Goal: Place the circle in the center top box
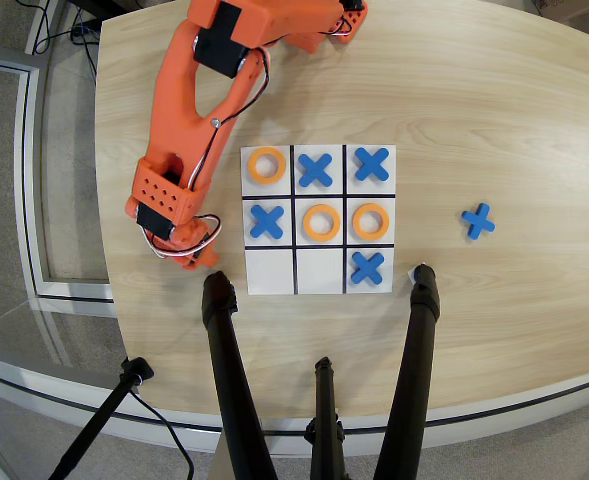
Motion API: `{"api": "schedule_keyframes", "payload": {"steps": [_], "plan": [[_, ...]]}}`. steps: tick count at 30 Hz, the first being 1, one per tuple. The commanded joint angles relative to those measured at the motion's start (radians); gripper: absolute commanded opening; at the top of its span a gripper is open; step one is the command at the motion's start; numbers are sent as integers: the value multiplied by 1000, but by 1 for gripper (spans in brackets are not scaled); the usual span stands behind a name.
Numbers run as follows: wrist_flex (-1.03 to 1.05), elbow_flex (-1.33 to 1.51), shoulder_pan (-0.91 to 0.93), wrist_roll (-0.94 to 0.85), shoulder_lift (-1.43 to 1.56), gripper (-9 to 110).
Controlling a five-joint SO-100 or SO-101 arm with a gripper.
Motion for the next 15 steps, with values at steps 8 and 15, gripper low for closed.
{"api": "schedule_keyframes", "payload": {"steps": [8, 15], "plan": [[-83, -17, 63, -52, -44, 20], [103, -2, 64, -109, 11, 19]]}}
